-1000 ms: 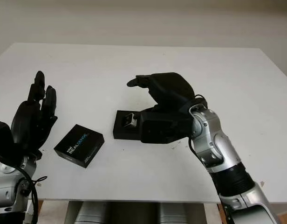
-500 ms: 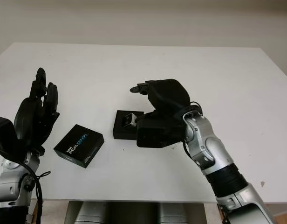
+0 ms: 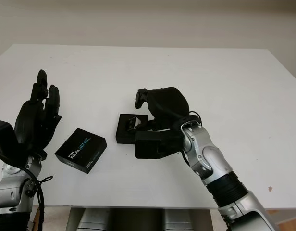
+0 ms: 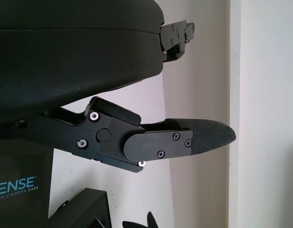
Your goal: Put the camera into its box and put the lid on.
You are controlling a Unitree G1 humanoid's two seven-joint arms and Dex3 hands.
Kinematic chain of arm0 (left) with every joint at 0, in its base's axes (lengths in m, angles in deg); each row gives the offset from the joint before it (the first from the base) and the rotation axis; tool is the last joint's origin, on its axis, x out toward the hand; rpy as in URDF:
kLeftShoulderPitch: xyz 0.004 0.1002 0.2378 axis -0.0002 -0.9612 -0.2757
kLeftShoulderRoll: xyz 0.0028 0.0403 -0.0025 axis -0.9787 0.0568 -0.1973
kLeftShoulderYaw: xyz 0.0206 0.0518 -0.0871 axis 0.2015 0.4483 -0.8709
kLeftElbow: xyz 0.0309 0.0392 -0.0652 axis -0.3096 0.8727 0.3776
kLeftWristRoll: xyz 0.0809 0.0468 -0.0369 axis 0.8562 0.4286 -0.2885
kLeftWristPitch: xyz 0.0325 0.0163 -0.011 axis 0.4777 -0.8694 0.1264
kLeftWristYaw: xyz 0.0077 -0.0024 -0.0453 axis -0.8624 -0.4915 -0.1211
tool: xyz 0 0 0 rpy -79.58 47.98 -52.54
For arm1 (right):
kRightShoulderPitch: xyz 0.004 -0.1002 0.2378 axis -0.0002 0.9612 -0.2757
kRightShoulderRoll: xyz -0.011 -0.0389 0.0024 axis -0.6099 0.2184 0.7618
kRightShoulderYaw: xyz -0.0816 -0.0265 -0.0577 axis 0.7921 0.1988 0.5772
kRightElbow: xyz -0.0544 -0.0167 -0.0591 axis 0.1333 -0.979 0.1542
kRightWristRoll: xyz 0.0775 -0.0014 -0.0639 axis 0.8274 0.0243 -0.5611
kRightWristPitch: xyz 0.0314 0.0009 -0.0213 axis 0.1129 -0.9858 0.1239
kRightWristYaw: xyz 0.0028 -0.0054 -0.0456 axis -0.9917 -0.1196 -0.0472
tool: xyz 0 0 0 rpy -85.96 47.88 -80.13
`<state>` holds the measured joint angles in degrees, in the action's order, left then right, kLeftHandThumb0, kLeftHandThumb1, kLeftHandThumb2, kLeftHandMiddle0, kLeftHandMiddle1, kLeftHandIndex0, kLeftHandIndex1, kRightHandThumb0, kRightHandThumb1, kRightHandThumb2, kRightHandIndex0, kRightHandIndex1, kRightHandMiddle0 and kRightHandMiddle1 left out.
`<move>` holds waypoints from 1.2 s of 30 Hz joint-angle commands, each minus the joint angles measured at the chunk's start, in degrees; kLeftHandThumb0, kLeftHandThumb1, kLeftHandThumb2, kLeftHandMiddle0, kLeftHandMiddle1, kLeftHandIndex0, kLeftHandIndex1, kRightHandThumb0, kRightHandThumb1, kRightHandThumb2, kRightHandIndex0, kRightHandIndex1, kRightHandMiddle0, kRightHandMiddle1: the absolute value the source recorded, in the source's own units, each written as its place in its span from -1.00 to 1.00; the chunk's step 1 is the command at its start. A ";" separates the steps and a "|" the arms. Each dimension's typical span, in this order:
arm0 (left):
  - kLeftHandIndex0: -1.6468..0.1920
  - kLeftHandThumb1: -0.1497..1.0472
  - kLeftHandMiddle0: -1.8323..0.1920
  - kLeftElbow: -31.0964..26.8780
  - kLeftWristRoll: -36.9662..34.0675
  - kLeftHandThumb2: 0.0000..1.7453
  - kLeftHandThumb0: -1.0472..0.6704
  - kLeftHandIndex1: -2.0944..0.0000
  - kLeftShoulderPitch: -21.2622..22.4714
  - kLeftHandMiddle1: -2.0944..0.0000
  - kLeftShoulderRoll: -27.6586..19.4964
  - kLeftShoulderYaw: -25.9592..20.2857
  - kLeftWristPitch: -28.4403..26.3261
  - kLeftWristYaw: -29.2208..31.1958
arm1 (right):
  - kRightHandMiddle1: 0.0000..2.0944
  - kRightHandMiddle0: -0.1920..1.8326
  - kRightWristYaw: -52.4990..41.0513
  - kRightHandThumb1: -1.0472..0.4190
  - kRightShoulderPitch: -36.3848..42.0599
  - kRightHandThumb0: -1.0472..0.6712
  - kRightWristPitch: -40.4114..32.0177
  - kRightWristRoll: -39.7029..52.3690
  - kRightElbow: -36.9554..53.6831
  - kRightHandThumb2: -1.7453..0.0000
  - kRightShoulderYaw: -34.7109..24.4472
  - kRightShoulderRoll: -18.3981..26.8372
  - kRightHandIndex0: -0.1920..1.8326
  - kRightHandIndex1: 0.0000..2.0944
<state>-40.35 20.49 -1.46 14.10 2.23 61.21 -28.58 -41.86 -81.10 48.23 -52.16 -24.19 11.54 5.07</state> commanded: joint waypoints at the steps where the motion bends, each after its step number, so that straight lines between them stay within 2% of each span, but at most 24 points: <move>1: 1.00 1.00 1.00 -0.49 0.06 -0.46 -0.67 1.00 0.21 0.97 -0.05 -0.23 0.29 -0.18 | 0.11 -0.52 -1.03 -0.78 0.42 -0.75 0.05 0.51 1.51 0.95 0.27 -0.47 -0.32 -0.94; 5: 1.00 1.00 0.99 -0.96 0.25 -0.46 -0.66 0.99 -0.11 0.96 -0.19 -0.22 -0.05 -0.40 | 0.09 -0.57 -2.39 -0.79 0.64 -0.76 -0.06 -0.21 2.52 0.94 0.63 0.05 -0.33 -0.94; 10: 1.00 1.00 0.99 -0.98 0.18 -0.45 -0.65 0.99 -0.23 0.95 -0.37 -0.32 -0.03 -0.25 | -0.08 -0.58 -5.08 -0.80 0.46 -0.78 -0.96 -1.30 3.15 0.94 1.11 0.37 -0.38 -0.96; 18: 1.00 1.00 0.98 -1.33 0.14 -0.47 -0.65 0.97 -0.45 0.95 -0.74 -0.71 -0.57 -0.24 | -0.22 -0.60 -6.40 -0.84 0.50 -0.78 -1.87 -0.24 4.55 0.93 -0.17 -0.27 -0.40 -0.97; 29: 1.00 1.00 0.98 -1.63 -0.21 -0.48 -0.65 0.97 -0.53 0.95 -0.91 -0.92 -1.06 0.38 | -0.18 -0.53 -2.52 -0.86 0.88 -0.74 -1.78 -0.95 1.95 0.93 0.64 -0.83 -0.38 -0.95; 36: 1.00 1.00 0.99 -1.73 -0.06 -0.48 -0.64 0.97 -0.67 0.95 -0.80 -1.07 -0.92 0.43 | -0.05 -0.51 -0.31 -0.85 0.94 -0.69 -0.86 -0.45 0.55 0.94 0.62 -1.10 -0.35 -0.94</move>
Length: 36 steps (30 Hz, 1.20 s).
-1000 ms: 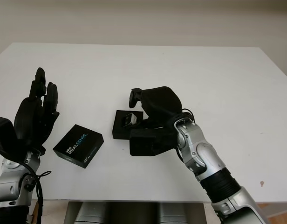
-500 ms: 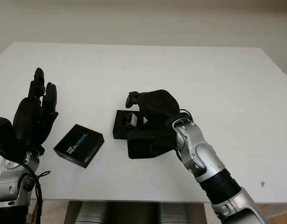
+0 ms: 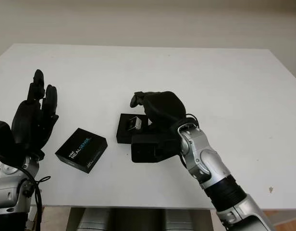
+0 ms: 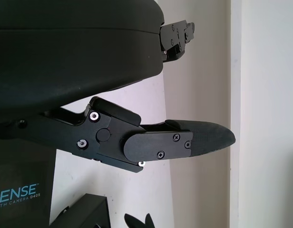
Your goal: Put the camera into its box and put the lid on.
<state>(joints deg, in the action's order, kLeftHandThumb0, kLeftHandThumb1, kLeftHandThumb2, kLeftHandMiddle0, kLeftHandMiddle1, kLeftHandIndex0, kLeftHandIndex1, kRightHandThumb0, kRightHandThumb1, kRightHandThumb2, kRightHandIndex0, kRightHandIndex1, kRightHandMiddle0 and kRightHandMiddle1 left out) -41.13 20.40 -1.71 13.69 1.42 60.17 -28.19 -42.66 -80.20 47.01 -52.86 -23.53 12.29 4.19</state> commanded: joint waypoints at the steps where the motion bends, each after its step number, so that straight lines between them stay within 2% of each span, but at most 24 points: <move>1: 1.00 1.00 0.99 -1.11 0.11 -0.48 -0.64 0.97 -0.44 0.95 -0.35 -0.23 -0.07 -0.12 | -0.03 -0.52 0.49 -0.85 0.06 -0.69 0.34 0.31 -0.19 0.94 -0.11 -0.28 -0.35 -0.94; 19: 1.00 1.00 0.99 -1.86 0.00 -0.47 -0.63 0.98 -1.00 0.95 -0.35 -0.27 -0.27 -0.08 | -0.01 -0.54 -0.13 -0.85 0.25 -0.66 0.70 0.10 -1.10 0.94 1.28 -0.74 -0.36 -0.95; 26: 1.00 1.00 0.99 -2.44 -0.44 -0.47 -0.60 0.98 -1.13 0.95 -0.08 -0.39 -0.95 -0.34 | -0.05 -0.46 0.13 -0.86 0.69 -0.66 1.06 -0.95 -1.13 0.94 2.46 -0.58 -0.34 -0.94; 36: 1.00 1.00 0.99 -3.30 -0.58 -0.47 -0.59 0.97 -1.62 0.95 -0.03 -0.36 -1.91 -0.66 | 0.02 -0.33 4.58 -0.85 1.13 -0.49 1.69 -4.00 -2.88 0.94 4.05 -0.60 -0.23 -0.89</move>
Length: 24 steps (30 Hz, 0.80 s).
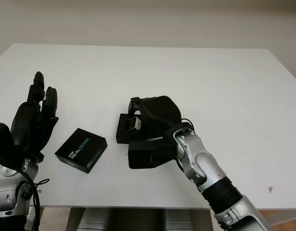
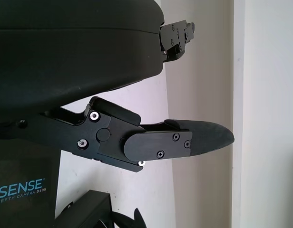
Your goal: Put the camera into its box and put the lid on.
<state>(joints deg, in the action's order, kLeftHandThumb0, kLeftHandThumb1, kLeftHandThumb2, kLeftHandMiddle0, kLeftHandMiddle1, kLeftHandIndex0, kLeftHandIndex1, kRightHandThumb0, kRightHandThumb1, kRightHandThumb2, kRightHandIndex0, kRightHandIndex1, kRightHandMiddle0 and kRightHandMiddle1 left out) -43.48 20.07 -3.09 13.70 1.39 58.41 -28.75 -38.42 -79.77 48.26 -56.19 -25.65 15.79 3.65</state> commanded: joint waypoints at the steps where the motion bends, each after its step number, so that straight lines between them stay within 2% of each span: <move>1: 1.00 1.00 0.99 -0.97 -0.23 -0.48 -0.59 0.97 -0.26 0.95 -0.03 -0.36 -0.18 -0.13 | 0.12 -0.34 0.75 -0.86 0.67 -0.46 0.53 -0.86 -1.02 0.94 0.69 -0.02 -0.22 -0.88; 5: 1.00 1.00 0.99 -0.94 -0.58 -0.48 -0.59 0.97 -0.34 0.95 0.01 -0.58 -0.18 -0.03 | 0.42 -0.40 1.34 -0.90 0.31 -0.42 0.65 -2.60 -1.75 0.94 1.39 0.62 -0.21 -0.87; 7: 1.00 1.00 0.98 -1.21 -0.70 -0.49 -0.59 0.97 -0.42 0.95 0.02 -0.64 -0.32 -0.12 | 0.49 -0.45 2.69 -0.89 0.24 -0.40 0.79 -4.18 -2.06 0.94 1.75 0.93 -0.19 -0.85; 14: 1.00 1.00 0.99 -1.38 -0.92 -0.49 -0.60 0.97 -0.35 0.95 -0.14 -0.68 -0.57 0.17 | 0.39 -0.43 5.67 -0.88 0.04 -0.37 1.09 -7.83 -2.36 0.94 2.14 1.64 -0.17 -0.81; 22: 1.00 1.00 0.99 -1.28 -0.64 -0.48 -0.59 0.98 -0.19 0.95 -0.21 -0.62 -0.21 0.07 | 0.42 -0.40 5.98 -0.91 0.38 -0.34 1.45 -9.34 -0.87 0.93 2.03 2.02 -0.16 -0.75; 24: 1.00 1.00 0.99 -1.34 -0.50 -0.48 -0.59 0.98 -0.18 0.95 -0.30 -0.53 -0.29 0.02 | 0.41 -0.38 6.20 -0.91 0.47 -0.33 1.89 -9.29 -0.57 0.94 2.02 2.12 -0.18 -0.68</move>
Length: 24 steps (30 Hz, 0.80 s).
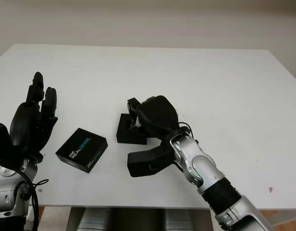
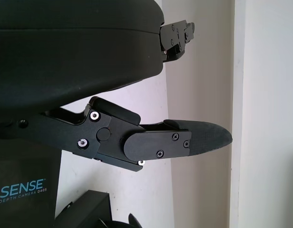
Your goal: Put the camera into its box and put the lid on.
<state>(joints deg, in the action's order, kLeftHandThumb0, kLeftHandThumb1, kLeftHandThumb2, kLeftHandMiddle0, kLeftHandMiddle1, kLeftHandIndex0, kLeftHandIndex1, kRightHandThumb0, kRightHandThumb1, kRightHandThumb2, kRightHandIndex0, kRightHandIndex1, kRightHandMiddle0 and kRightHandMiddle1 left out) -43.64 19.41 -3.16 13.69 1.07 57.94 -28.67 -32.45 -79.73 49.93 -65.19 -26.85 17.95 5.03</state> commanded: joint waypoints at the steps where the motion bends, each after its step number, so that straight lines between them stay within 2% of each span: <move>1: 1.00 1.00 0.99 -1.19 0.22 -0.48 -0.59 0.98 -0.09 0.95 -0.24 -0.21 0.15 -0.20 | 0.41 -0.38 0.34 -0.91 0.47 -0.32 0.61 0.07 0.65 0.94 -0.24 0.75 -0.22 -0.60; 2: 1.00 1.00 0.98 -1.28 0.16 -0.48 -0.59 0.97 -0.11 0.95 -0.21 -0.23 -0.01 -0.27 | 0.43 -0.38 0.35 -0.91 0.49 -0.31 0.99 0.35 0.73 0.94 -0.30 0.82 -0.30 -0.45; 3: 1.00 1.00 0.98 -1.29 0.13 -0.48 -0.59 0.97 -0.13 0.95 -0.22 -0.26 -0.06 -0.29 | 0.43 -0.39 0.15 -0.91 0.49 -0.30 1.28 0.58 0.83 0.94 -0.35 0.89 -0.33 -0.38; 8: 0.99 1.00 0.98 -1.20 0.16 -0.47 -0.57 0.96 -0.45 0.95 -0.22 -0.35 0.33 -0.23 | 0.48 -0.39 -1.99 -0.91 0.41 -0.29 4.35 6.91 0.14 0.94 -2.30 0.45 -0.44 -0.25; 11: 1.00 1.00 0.98 -1.61 0.26 -0.47 -0.57 0.96 -0.61 0.95 -0.16 -0.25 -0.04 -0.45 | 0.45 -0.37 -2.65 -0.88 0.31 -0.27 5.68 13.86 -1.69 0.94 -5.14 -1.09 -0.47 -0.27; 15: 1.00 1.00 0.98 -1.72 -0.07 -0.47 -0.57 0.97 -0.80 0.95 -0.23 -0.41 -0.18 -0.35 | 0.47 -0.37 -2.18 -0.86 -0.29 -0.25 5.74 18.10 -2.77 0.94 -7.14 -1.98 -0.47 -0.32; 24: 1.00 1.00 0.98 -1.96 0.67 -0.46 -0.57 0.97 -1.03 0.95 -0.58 -0.23 -0.61 -0.57 | 0.48 -0.42 -1.27 -0.87 -1.04 -0.21 5.69 21.04 -3.73 0.94 -8.63 -2.62 -0.49 -0.37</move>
<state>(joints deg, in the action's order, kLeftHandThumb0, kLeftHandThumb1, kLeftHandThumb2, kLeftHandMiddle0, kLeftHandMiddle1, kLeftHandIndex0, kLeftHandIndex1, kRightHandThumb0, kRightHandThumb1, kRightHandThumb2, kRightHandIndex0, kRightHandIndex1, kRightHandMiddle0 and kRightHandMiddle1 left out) -44.59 19.79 -3.99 13.68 1.05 57.50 -29.08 -34.25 -79.56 55.36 -44.64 -30.37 10.05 2.76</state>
